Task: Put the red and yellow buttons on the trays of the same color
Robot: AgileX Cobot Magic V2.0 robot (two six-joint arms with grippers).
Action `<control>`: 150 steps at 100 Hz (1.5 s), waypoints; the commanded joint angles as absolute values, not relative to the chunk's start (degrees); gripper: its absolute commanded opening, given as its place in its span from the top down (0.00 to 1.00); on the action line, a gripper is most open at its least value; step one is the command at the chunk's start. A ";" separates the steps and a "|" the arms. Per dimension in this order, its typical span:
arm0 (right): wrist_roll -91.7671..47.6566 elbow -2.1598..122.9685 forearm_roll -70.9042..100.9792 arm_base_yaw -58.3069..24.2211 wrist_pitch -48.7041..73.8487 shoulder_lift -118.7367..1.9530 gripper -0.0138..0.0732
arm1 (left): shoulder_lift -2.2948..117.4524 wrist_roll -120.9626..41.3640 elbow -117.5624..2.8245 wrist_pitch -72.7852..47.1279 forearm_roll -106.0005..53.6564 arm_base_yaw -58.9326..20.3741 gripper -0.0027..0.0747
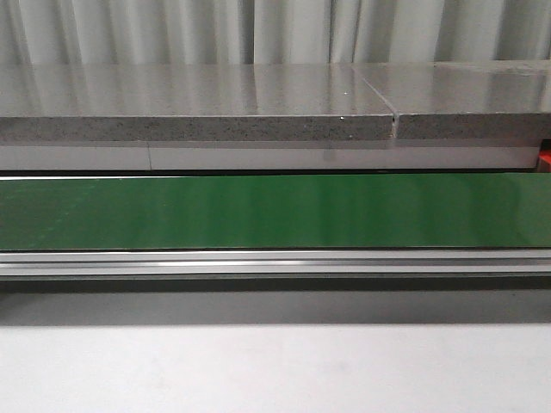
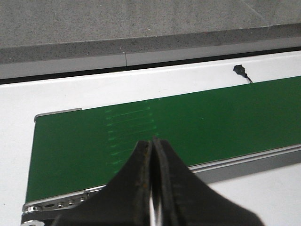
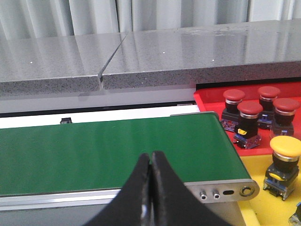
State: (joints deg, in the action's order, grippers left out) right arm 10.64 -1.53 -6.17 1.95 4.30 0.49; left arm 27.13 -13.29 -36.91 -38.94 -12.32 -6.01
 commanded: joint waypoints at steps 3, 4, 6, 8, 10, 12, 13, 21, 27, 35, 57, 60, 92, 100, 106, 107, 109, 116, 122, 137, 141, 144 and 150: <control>10.05 -0.71 -6.81 2.28 0.00 1.23 0.92 | 27.66 -12.38 -38.30 -34.03 -10.79 -6.32 0.99; 10.05 -0.71 -6.81 2.28 0.00 1.23 0.92 | 27.66 -11.72 -38.15 -33.70 -10.46 -6.32 0.99; 10.05 -0.71 -6.81 2.28 0.00 1.23 0.92 | 27.66 -10.84 -37.98 -33.23 -9.99 -6.28 0.99; 10.05 -0.71 -6.81 2.28 0.00 1.23 0.92 | 27.42 -9.27 -37.56 -32.40 -9.37 -6.28 0.99; 10.05 -0.71 -6.81 2.28 0.00 1.23 0.92 | 27.26 -7.61 -37.13 -31.38 -8.67 -6.28 0.99; 10.05 -0.71 -6.81 2.28 0.00 1.23 0.92 | 26.95 -5.94 -36.78 -30.21 -7.33 -6.28 0.99; 10.05 -0.71 -6.81 2.28 0.00 1.23 0.92 | 26.77 -5.40 -36.37 -29.78 -6.25 -6.28 0.99; 10.05 -0.71 -6.81 2.28 0.00 1.23 0.92 | 25.24 -1.03 -33.73 -23.52 -0.77 -6.28 0.99; 10.05 -0.71 -6.81 2.28 0.00 1.23 0.92 | 23.56 -0.34 -31.31 -19.29 0.53 -6.18 0.99; 10.05 -0.71 -6.81 2.28 0.00 1.23 0.92 | 21.58 -0.34 -28.29 -14.04 0.53 -5.32 0.99; 10.05 -0.71 -6.81 2.28 0.00 1.23 0.92 | 15.58 -0.34 -19.22 -7.44 0.53 -1.79 0.99; 10.05 -0.71 -6.81 2.28 0.00 1.23 0.92 | 14.76 -0.34 -17.81 -6.93 0.53 -1.79 0.99; 10.05 -0.71 -6.81 2.28 0.00 1.23 0.92 | 2.07 -0.34 -5.40 -2.03 0.53 -1.79 0.99; 10.05 -0.71 -6.81 2.28 0.00 1.23 0.92 | -1.07 -0.34 -2.39 -1.95 0.53 -1.79 0.99; 10.05 -0.71 -6.81 2.28 0.00 1.23 0.92 | -2.70 -0.34 -0.15 -1.45 0.30 -1.79 0.99; 10.05 -0.71 -6.81 2.28 0.00 1.23 0.92 | -2.70 -0.34 0.41 -0.91 0.00 -1.79 0.99; 10.05 -0.71 -6.81 2.28 0.00 1.23 0.92 | -2.57 -0.34 1.17 0.00 0.00 -1.79 0.99; 10.05 -0.71 -6.81 2.28 0.00 1.11 0.92 | -2.57 -0.34 2.79 1.42 -1.47 -1.79 0.99; 10.05 -0.71 -6.81 2.28 0.00 1.11 0.92 | -2.57 -0.34 2.63 0.62 -1.64 -1.79 0.99; 10.05 -0.71 -6.81 2.28 0.00 1.05 0.92 | -2.57 -0.34 2.63 0.00 -1.64 -1.79 0.99; 10.05 -0.71 -6.81 2.28 0.00 1.05 0.92 | -2.57 -0.34 2.63 0.00 -1.64 -1.79 0.99; 10.05 -0.71 -6.81 2.28 0.00 1.05 0.92 | -2.57 -0.34 2.63 0.34 -1.64 -1.79 0.99; 10.05 -0.71 -6.81 2.28 0.00 1.05 0.92 | -2.57 -0.34 2.63 0.34 -1.64 -1.79 0.99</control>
